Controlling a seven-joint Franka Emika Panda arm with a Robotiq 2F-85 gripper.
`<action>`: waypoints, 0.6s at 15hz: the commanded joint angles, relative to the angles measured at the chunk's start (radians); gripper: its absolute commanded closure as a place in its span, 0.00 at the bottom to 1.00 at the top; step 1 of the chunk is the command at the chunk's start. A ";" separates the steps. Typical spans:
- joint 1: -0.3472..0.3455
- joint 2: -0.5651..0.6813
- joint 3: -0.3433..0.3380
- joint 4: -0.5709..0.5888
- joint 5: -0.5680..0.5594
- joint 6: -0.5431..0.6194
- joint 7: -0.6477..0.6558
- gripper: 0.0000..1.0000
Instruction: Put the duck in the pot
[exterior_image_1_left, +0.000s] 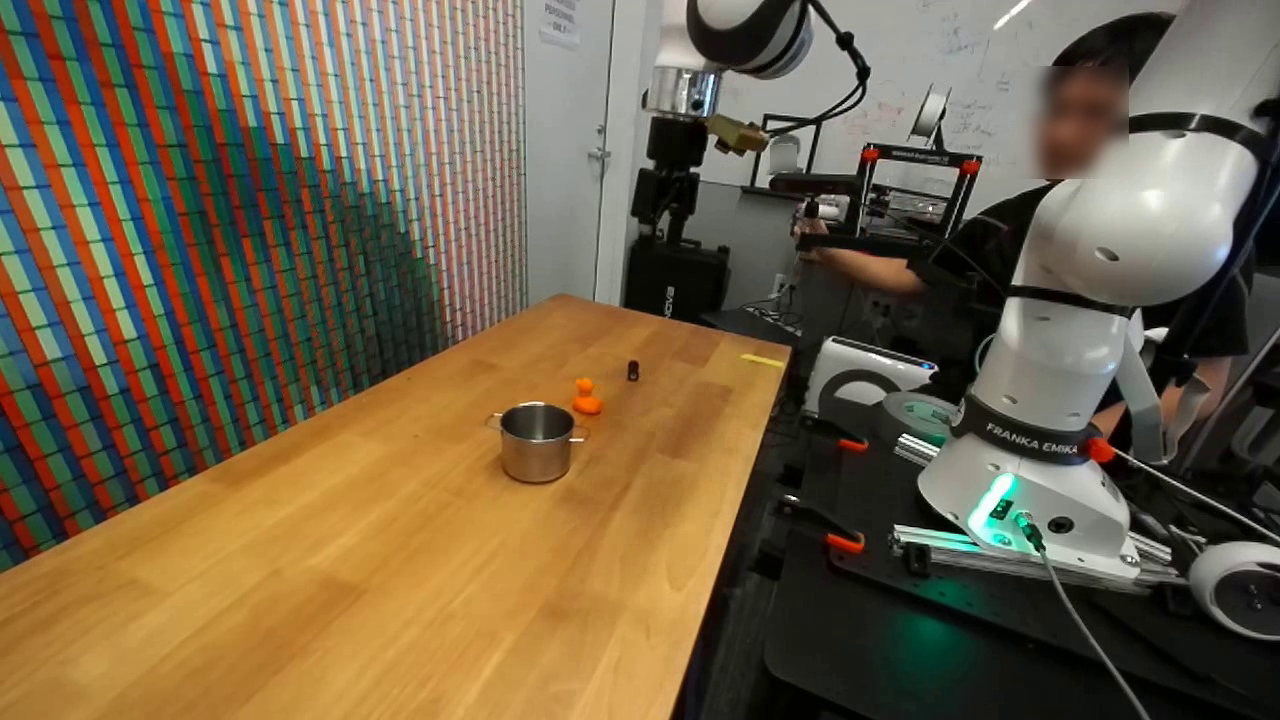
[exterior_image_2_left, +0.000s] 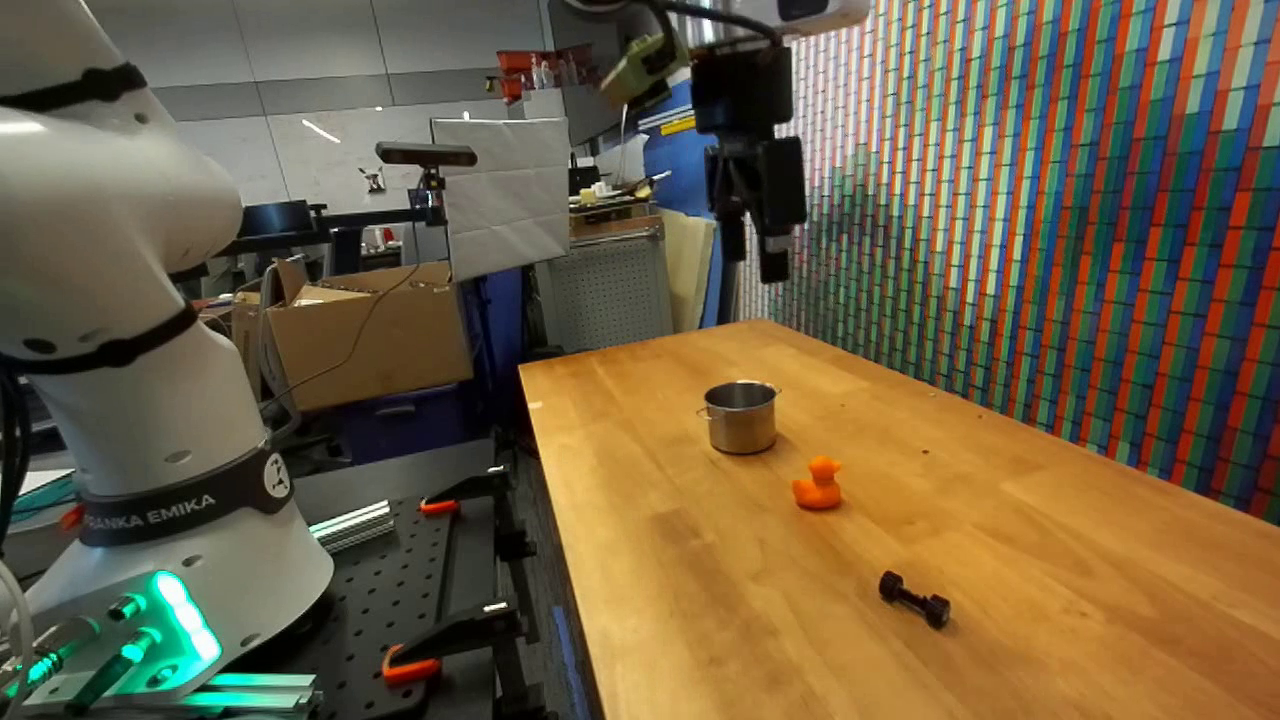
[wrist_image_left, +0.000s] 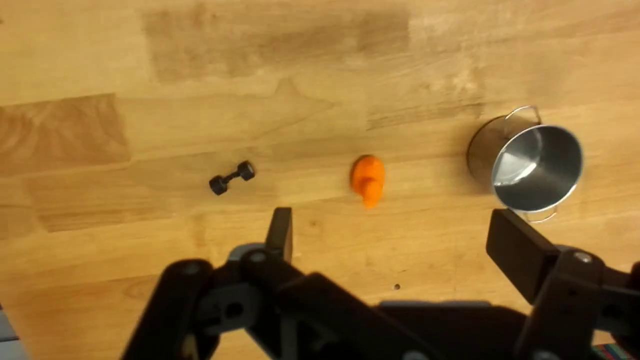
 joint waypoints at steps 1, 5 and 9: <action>-0.012 0.205 0.016 0.101 -0.115 0.130 0.111 0.00; 0.004 0.391 -0.003 0.173 -0.136 0.235 0.211 0.00; 0.025 0.516 -0.001 0.220 -0.097 0.271 0.261 0.00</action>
